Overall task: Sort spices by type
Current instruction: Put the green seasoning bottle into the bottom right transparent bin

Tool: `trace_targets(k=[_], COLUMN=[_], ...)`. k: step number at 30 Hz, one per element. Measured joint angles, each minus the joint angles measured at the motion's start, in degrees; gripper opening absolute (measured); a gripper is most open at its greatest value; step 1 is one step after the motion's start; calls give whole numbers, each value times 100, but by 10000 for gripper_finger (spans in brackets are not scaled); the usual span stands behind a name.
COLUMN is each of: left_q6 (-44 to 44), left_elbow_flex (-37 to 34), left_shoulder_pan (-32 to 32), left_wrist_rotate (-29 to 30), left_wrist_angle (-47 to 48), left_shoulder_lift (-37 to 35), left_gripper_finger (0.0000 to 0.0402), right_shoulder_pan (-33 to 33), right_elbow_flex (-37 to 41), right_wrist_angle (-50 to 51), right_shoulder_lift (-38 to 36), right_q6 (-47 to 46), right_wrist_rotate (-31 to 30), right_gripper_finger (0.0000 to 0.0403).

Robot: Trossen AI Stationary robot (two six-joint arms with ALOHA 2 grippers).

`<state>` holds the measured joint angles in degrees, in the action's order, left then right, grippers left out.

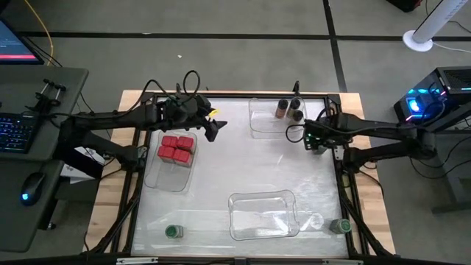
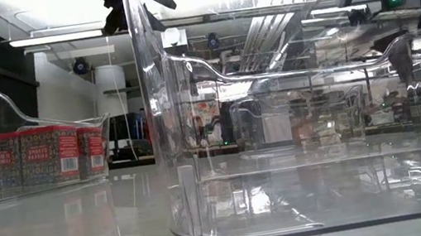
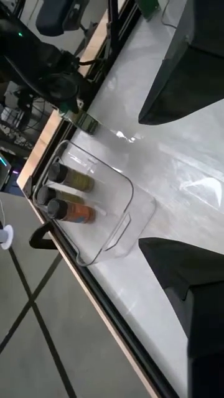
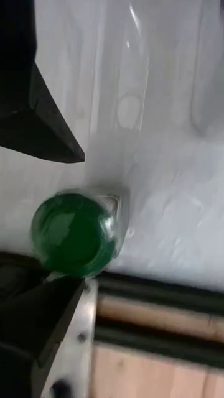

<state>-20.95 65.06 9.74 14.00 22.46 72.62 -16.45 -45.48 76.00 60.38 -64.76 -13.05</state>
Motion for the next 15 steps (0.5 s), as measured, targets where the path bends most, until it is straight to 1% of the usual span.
trace_targets(k=[3,6,9,12,15], left_q6=[-7,-26,-148,-149,-149], left_elbow_flex=[0,0,0,0,0], left_shoulder_pan=[0,0,0,0,0], left_wrist_rotate=[4,4,4,4,4], left_wrist_angle=[4,4,9,14,33], left_shoulder_lift=[0,0,1,0,0], left_gripper_finger=[298,298,298,298,298], right_shoulder_pan=[-102,-262,-393,-432,-433], right_elbow_flex=[24,29,29,29,29], right_wrist_angle=[-246,-242,-244,-285,-481], right_shoulder_lift=[51,164,297,449,611], right_q6=[205,226,225,236,522], right_wrist_rotate=[-4,-50,48,108,174], right_gripper_finger=[309,309,309,309,309])
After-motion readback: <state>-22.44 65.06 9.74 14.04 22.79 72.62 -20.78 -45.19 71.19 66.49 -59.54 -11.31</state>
